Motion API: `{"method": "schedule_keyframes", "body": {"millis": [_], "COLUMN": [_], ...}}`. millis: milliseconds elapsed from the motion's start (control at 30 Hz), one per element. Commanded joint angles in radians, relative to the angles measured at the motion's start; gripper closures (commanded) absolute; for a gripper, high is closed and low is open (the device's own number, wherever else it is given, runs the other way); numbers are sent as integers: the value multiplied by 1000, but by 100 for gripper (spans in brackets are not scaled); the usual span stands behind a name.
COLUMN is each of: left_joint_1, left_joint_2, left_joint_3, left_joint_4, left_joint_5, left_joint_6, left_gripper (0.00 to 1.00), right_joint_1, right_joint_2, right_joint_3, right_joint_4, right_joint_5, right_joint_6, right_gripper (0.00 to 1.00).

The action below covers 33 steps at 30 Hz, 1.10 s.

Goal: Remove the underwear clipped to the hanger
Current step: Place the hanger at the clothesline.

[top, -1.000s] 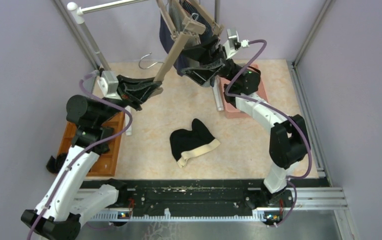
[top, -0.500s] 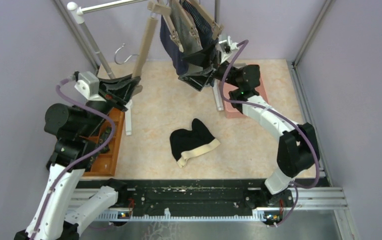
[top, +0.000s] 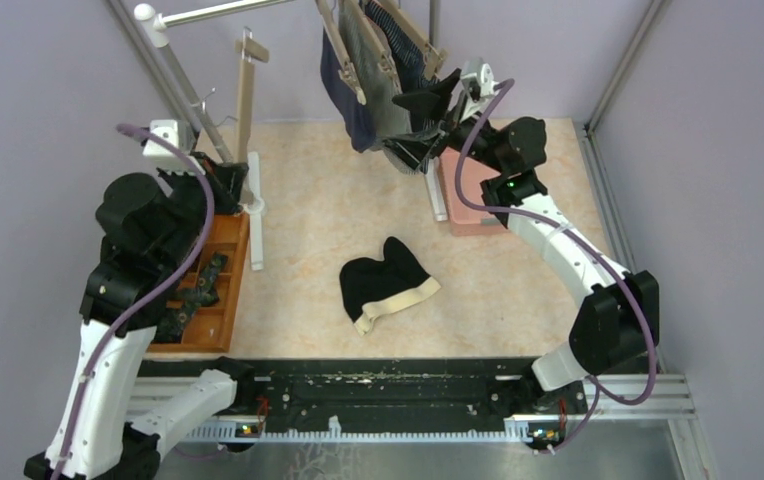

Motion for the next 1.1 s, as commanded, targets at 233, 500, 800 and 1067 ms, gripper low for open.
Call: {"method": "schedule_keyframes", "body": {"millis": [233, 500, 800, 1067], "left_joint_1": [-1, 0, 34, 162], "left_joint_2": [169, 287, 480, 566], "left_joint_3": [181, 245, 336, 415], "left_joint_4": [-314, -184, -14, 49], "left_joint_5": [-78, -198, -211, -122], "left_joint_6": [-63, -6, 55, 59], "left_gripper": [100, 100, 100, 100], "right_joint_1": [-43, -97, -138, -167], "right_joint_2": [-28, -47, -85, -107], "right_joint_3": [56, 27, -3, -47], "right_joint_4": [79, 164, 55, -41], "right_joint_5": [35, 39, 50, 66], "right_joint_6": [1, 58, -15, -83], "right_gripper": [1, 1, 1, 1]}}
